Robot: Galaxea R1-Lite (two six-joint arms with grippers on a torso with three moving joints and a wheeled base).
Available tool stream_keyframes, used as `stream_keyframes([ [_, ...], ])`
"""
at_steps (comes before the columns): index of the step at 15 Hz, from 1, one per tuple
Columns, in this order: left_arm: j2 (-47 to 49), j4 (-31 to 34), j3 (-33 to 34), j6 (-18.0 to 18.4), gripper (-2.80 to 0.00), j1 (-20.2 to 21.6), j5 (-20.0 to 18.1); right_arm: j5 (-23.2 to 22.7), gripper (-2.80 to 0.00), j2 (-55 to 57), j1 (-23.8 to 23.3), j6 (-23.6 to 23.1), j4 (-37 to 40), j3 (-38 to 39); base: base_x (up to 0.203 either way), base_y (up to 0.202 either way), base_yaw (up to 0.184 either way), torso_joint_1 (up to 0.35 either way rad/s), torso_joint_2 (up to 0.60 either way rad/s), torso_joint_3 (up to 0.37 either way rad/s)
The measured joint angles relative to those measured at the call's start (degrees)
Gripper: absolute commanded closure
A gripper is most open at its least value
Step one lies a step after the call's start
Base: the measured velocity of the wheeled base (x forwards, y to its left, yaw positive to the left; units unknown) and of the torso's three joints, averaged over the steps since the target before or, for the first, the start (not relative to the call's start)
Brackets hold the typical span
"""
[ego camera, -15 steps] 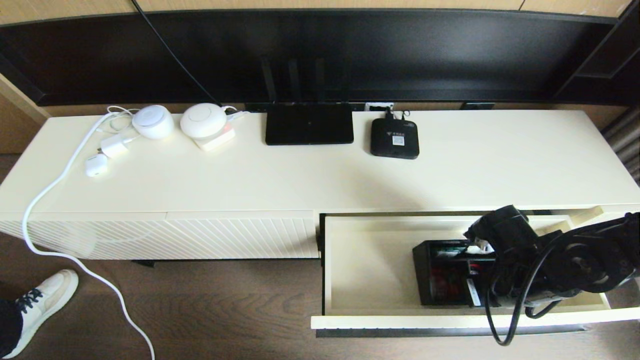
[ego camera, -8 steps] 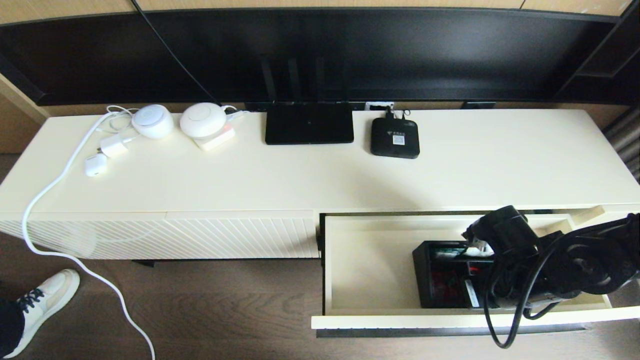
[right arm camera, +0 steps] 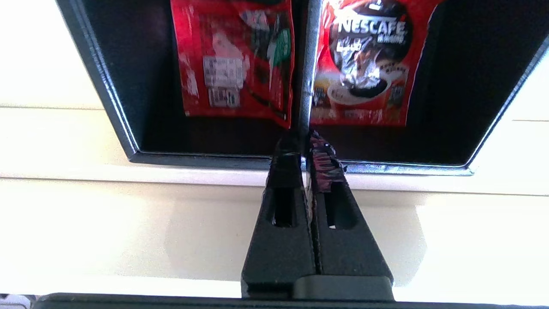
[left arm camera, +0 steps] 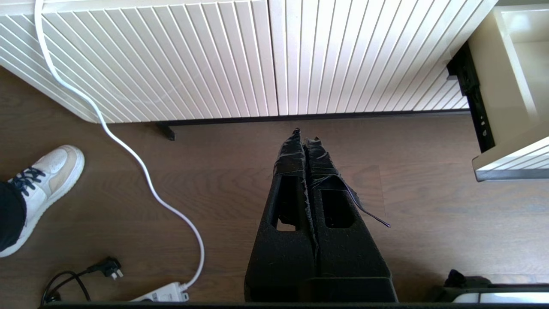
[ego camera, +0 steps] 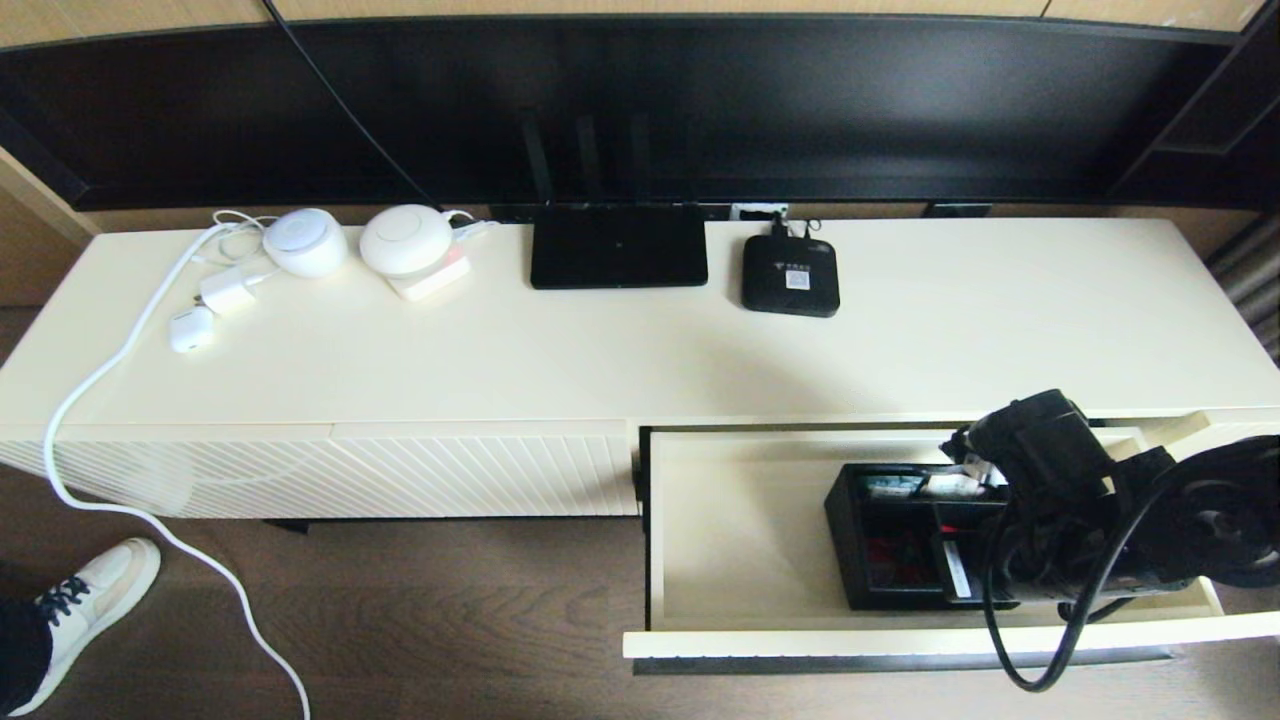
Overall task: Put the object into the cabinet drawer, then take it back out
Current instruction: Take the storage box out of the drawer and put it on the table
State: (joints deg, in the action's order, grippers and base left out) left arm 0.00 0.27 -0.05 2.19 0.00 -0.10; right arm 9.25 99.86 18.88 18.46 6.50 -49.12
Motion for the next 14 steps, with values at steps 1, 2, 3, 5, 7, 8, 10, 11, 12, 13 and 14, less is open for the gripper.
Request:
stream_keyframes([
  [1,0.00,-0.02,0.02,-0.02,0.00,0.00,0.02,0.02,0.00,-0.64,0.00,0.00,0.02,0.09,0.000,0.000,0.000,0.000,0.00,0.000],
  [2,0.00,-0.02,0.02,-0.02,0.00,0.00,0.00,0.07,0.00,-1.23,0.00,-0.02,0.06,0.17,0.000,0.000,0.000,0.000,0.00,0.000],
  [3,0.00,0.00,0.02,0.00,0.00,0.00,0.02,0.09,0.00,-1.74,0.00,0.00,0.11,0.20,0.000,0.000,0.000,0.000,0.00,0.000],
  [5,0.00,0.00,0.02,0.00,0.00,0.00,0.00,0.11,0.00,-2.78,-0.01,-0.11,0.15,0.09,0.000,0.000,0.000,0.000,0.00,0.000],
  [7,0.00,-0.02,0.02,-0.02,0.00,0.00,0.00,0.75,0.00,-3.58,-0.01,-0.16,0.02,-0.05,0.000,0.000,0.000,0.000,0.00,0.000],
  [8,0.00,-0.02,0.02,0.00,0.00,0.00,0.00,1.33,0.00,-3.90,-0.01,-0.16,-0.09,-0.19,0.000,0.000,0.000,0.000,0.00,0.000],
  [10,0.00,0.00,0.02,-0.02,0.00,0.00,0.00,1.96,0.00,-4.43,0.00,-0.49,-0.19,-0.44,0.000,0.000,0.000,0.000,0.00,0.000],
  [11,0.00,0.00,0.02,0.00,0.00,0.00,0.00,2.04,0.00,-4.60,-0.09,-1.11,-0.20,-0.49,0.000,0.000,0.000,0.000,0.00,0.000],
  [12,0.00,-0.02,0.00,0.01,0.00,0.00,0.00,2.06,0.00,-4.76,-0.23,-1.76,-0.28,-0.51,0.000,0.000,0.000,0.000,0.00,0.000],
  [13,0.00,-0.02,0.00,0.00,0.00,0.00,0.00,2.07,0.00,-4.88,-0.28,-1.95,-0.38,-0.52,0.000,0.000,0.000,0.000,0.00,0.000],
  [14,0.00,0.00,0.00,-0.02,0.00,0.00,0.02,2.04,0.00,-4.88,-0.32,-1.98,-0.39,-0.42,0.000,0.000,0.000,0.000,0.00,0.000],
])
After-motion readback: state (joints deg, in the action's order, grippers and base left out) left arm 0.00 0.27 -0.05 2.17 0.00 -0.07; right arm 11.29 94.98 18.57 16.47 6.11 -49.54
